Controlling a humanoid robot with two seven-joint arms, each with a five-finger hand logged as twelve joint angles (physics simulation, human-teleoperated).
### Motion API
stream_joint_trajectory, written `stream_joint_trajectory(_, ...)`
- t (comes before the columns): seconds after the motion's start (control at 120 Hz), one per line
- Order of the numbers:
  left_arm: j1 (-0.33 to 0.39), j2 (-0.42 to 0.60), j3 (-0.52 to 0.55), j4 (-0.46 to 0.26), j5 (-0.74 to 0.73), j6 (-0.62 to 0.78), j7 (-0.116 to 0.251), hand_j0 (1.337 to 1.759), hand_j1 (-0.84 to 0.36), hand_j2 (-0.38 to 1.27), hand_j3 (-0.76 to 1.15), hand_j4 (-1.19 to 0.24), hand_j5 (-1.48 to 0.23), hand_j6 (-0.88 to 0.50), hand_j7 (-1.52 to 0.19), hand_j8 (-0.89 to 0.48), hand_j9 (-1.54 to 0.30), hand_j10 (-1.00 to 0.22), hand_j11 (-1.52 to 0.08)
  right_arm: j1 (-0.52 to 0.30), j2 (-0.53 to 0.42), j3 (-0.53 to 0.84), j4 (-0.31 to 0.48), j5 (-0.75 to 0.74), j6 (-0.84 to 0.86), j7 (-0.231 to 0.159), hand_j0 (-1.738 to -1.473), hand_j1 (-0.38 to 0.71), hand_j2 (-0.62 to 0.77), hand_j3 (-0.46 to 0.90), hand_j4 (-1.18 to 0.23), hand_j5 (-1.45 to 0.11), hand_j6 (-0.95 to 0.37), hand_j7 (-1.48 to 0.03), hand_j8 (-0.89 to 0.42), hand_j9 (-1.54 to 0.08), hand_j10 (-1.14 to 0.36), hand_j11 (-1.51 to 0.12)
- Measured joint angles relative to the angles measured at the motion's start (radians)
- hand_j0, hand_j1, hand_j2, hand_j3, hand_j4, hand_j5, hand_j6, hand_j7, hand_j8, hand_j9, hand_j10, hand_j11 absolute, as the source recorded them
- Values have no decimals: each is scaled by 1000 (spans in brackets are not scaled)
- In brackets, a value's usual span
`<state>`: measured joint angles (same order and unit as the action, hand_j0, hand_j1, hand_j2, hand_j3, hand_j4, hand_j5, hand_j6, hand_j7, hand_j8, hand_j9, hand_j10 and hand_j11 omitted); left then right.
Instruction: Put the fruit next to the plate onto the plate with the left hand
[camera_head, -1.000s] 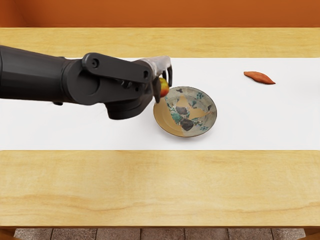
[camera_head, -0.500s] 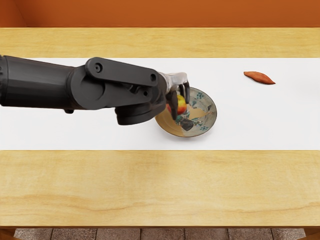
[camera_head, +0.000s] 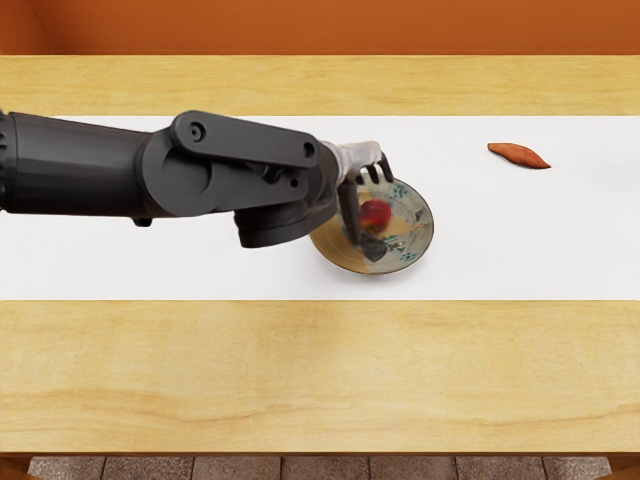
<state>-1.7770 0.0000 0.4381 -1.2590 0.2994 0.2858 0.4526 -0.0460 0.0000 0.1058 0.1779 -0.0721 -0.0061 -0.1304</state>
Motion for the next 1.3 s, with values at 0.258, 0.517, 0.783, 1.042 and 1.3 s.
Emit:
stream_joint_trajectory(0.258,41,107,-80,-102,1,-24,2,1658,26,75,0,-277,-363,-261,-361,-261,-361,-277,-361,0,0,0,0,0,0,0,-1658,-318,-5,0,-26,-33,-26,-33,-26,-33,-26,-33)
stream_joint_trajectory(0.517,417,516,-400,-183,7,-412,-1,1658,44,57,0,-257,-334,-252,-334,-252,-334,-257,-334,0,0,0,0,0,0,0,-1658,-318,-5,0,-26,-34,-26,-34,-26,-34,-26,-34)
stream_joint_trajectory(0.783,796,746,-780,-183,6,-810,-10,1658,50,53,0,-252,-326,-250,-326,-250,-326,-251,-326,0,0,0,0,0,0,0,-1658,-318,-5,0,-26,-34,-26,-34,-26,-34,-26,-34)
stream_joint_trajectory(1.042,959,851,-1014,-84,-73,-890,-15,1658,51,51,0,-250,-324,-250,-324,-250,-324,-250,-324,0,0,0,0,0,0,0,-1658,-318,-5,0,-26,-33,-26,-33,-26,-33,-26,-33)
stream_joint_trajectory(1.3,1046,895,-1081,38,-181,-897,-43,1658,52,51,0,-249,-323,-249,-323,-249,-323,-249,-323,0,0,0,0,0,0,0,-1658,-318,-5,0,-26,-34,-26,-33,-26,-34,-26,-34)
